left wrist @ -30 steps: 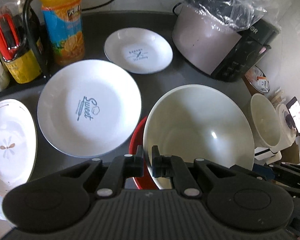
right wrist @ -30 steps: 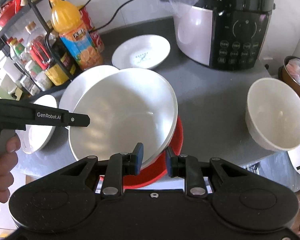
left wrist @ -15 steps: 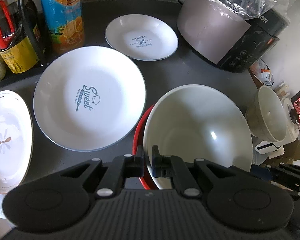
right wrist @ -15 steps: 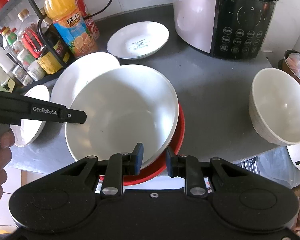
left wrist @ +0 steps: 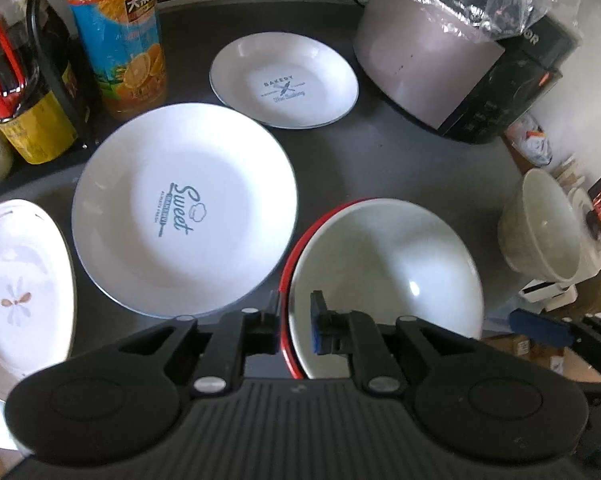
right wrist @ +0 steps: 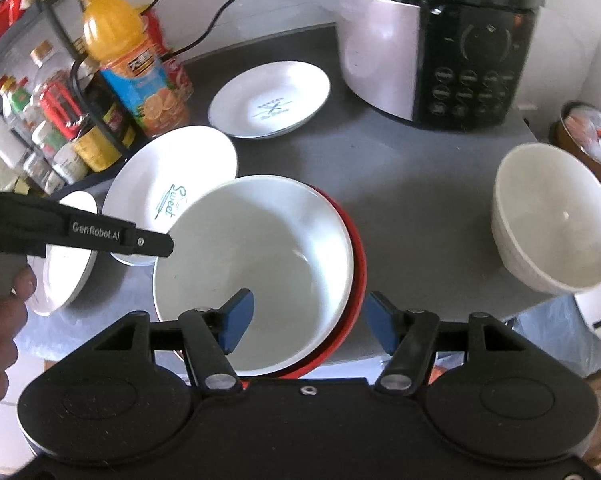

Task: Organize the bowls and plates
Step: 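Open both grippers to release the white bowl in the red bowl, then move both grippers to the second white bowl and grip its rim, then lift the second white bowl and carry it toward the red bowl, then lower the second white bowl onto the stacked bowls and open grippers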

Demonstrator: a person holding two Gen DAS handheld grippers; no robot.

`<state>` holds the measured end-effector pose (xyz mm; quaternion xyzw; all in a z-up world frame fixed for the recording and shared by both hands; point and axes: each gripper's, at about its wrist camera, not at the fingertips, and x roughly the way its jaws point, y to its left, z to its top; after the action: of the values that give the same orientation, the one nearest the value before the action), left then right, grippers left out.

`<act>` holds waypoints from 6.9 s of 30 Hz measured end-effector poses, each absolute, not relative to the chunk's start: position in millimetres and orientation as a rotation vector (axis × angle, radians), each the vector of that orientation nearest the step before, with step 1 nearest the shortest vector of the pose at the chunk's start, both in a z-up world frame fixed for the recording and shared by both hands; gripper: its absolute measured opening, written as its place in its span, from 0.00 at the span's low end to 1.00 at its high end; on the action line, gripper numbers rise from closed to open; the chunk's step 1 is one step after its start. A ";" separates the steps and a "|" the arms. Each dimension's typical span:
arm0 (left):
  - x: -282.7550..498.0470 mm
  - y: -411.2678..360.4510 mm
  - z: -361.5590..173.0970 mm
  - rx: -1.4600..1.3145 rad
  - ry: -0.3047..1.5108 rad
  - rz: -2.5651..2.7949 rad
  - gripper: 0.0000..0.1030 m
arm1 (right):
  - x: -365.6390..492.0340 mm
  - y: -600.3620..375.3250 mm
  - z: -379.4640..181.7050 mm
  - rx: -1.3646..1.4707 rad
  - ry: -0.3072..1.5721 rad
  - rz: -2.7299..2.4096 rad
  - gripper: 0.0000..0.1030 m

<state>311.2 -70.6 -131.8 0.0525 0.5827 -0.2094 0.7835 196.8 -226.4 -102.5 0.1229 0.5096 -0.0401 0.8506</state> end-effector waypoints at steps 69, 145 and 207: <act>290.5 -303.1 -133.2 0.301 1.175 -0.514 0.72 | 174.7 -472.2 -156.2 0.345 1.119 -0.262 0.23; 311.4 -122.4 -94.0 0.103 1.158 -0.370 0.20 | 219.1 -277.0 -68.8 0.220 1.004 0.072 0.22; 297.7 -74.2 -134.0 0.122 1.255 -0.299 0.21 | 203.6 -269.4 -95.2 0.174 1.091 0.101 0.08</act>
<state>297.7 -74.2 -134.0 0.0566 0.5847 -0.1393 0.7972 203.6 -269.4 -95.2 0.0826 0.5178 0.0478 0.8501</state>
